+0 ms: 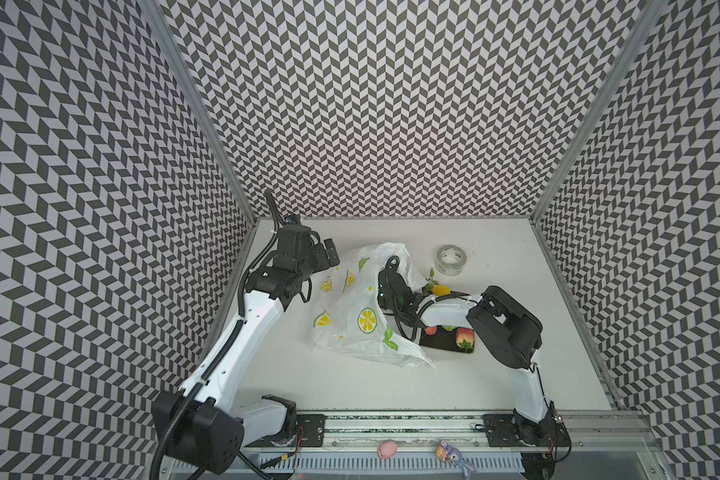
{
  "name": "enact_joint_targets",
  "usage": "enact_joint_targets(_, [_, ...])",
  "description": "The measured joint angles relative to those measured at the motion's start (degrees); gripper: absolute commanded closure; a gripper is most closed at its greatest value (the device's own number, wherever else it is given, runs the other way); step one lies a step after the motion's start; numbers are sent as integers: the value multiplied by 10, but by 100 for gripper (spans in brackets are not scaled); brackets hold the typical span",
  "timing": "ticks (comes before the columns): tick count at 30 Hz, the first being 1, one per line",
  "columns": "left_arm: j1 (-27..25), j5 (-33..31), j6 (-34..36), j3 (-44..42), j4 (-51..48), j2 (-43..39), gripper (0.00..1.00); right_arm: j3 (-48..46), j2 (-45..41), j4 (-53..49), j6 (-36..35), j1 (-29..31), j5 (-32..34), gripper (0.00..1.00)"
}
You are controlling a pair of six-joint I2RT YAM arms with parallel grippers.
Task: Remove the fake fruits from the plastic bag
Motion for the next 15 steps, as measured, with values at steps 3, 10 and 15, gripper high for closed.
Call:
enact_joint_targets(3, [27,42,-33,-28,19,51,2,2,0,-7,-7,-3,0,26])
enact_joint_targets(10, [68,105,-76,-43,38,168,15,16,13,-24,-22,-6,2,26])
enact_joint_targets(15, [74,137,-83,-43,63,222,27,24,23,-34,-35,-6,2,27])
